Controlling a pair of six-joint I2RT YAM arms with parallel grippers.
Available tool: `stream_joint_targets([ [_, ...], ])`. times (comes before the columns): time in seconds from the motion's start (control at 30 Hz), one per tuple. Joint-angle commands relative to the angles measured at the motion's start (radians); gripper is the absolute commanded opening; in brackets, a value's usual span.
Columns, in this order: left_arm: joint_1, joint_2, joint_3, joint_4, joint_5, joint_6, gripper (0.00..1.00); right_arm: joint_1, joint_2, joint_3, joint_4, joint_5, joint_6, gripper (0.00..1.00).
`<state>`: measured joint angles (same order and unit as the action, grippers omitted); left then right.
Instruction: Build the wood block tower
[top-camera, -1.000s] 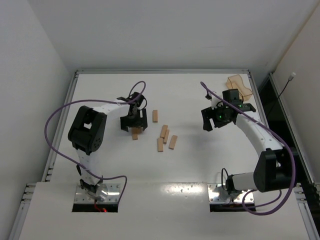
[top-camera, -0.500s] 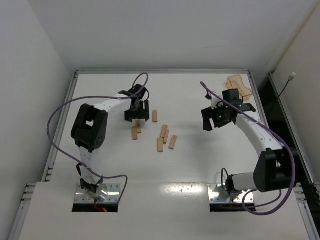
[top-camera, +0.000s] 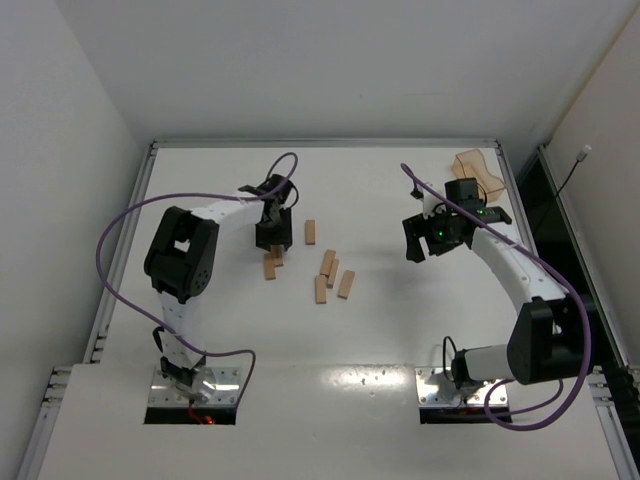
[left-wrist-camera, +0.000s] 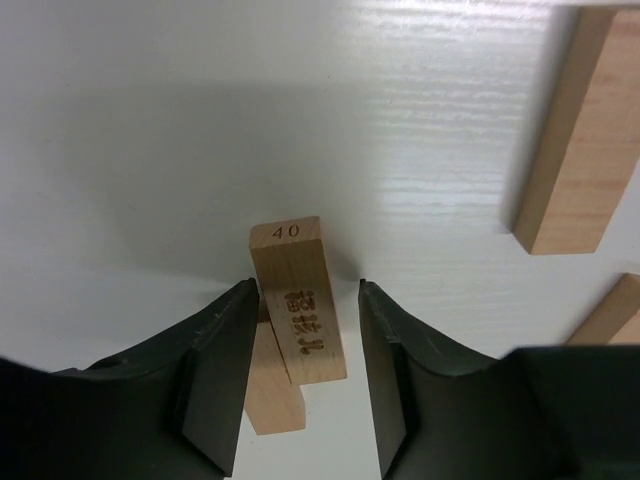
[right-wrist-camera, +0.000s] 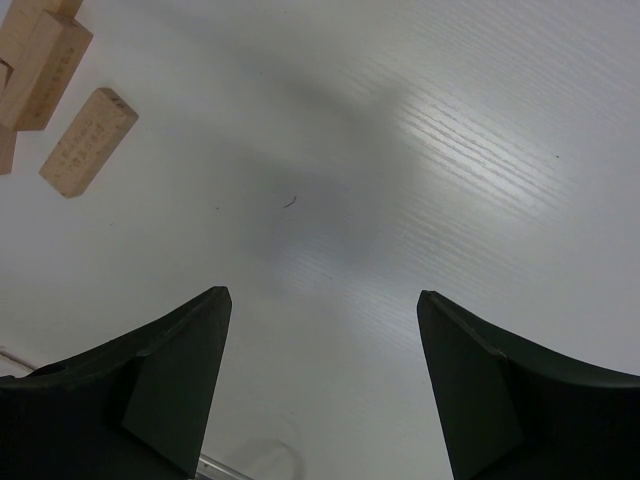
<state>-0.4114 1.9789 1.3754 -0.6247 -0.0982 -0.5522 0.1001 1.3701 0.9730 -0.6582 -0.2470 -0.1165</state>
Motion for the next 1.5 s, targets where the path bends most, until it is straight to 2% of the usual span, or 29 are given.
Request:
stream_joint_targets([
  [0.0, -0.001, -0.023, -0.024, 0.006, 0.028, -0.003, 0.41, -0.005, -0.028, 0.012, 0.028, -0.017, -0.008, 0.73],
  [0.13, -0.012, -0.032, -0.053, 0.017, 0.037, -0.003, 0.32, -0.005, -0.028, 0.012, 0.028, -0.017, -0.008, 0.73],
  [0.17, -0.012, -0.032, -0.053, 0.028, 0.037, -0.003, 0.25, -0.005, -0.028, 0.012, 0.028, -0.017, -0.008, 0.73],
  [0.2, -0.012, -0.032, -0.053, 0.028, 0.037, -0.003, 0.25, -0.005, -0.028, 0.012, 0.028, -0.017, -0.008, 0.73],
  [0.23, -0.012, -0.022, -0.038, 0.028, 0.037, -0.003, 0.18, -0.005, -0.028, 0.012, 0.028, -0.017, -0.008, 0.73],
  [0.33, -0.012, 0.012, 0.022, 0.028, 0.037, -0.003, 0.08, -0.005, -0.028, 0.012, 0.028, -0.017, -0.008, 0.73],
  [0.6, -0.012, 0.124, 0.186, 0.019, 0.037, 0.017, 0.02, -0.005, -0.028, 0.012, 0.028, -0.017, -0.008, 0.73],
  [0.87, -0.012, 0.182, 0.284, 0.037, 0.046, 0.038, 0.02, -0.005, -0.037, 0.003, 0.028, -0.017, -0.008, 0.73],
  [0.97, -0.012, 0.205, 0.295, 0.037, 0.037, 0.038, 0.08, -0.005, -0.037, 0.003, 0.028, -0.017, -0.008, 0.73],
  [1.03, -0.012, 0.205, 0.295, 0.037, 0.025, 0.038, 0.18, -0.005, -0.037, 0.003, 0.028, -0.017, -0.008, 0.73],
  [1.07, -0.012, 0.205, 0.295, 0.037, 0.025, 0.038, 0.18, -0.005, -0.037, 0.003, 0.028, -0.017, -0.008, 0.73],
  [1.13, -0.012, 0.205, 0.286, 0.037, 0.025, 0.038, 0.25, -0.005, -0.037, 0.003, 0.028, -0.017, -0.008, 0.73],
  [1.37, -0.012, 0.196, 0.286, 0.037, 0.014, 0.048, 0.34, -0.005, -0.037, 0.003, 0.028, -0.017, -0.008, 0.73],
  [1.47, -0.012, 0.176, 0.263, 0.037, 0.014, 0.048, 0.34, -0.005, -0.037, 0.003, 0.028, -0.026, -0.008, 0.73],
])
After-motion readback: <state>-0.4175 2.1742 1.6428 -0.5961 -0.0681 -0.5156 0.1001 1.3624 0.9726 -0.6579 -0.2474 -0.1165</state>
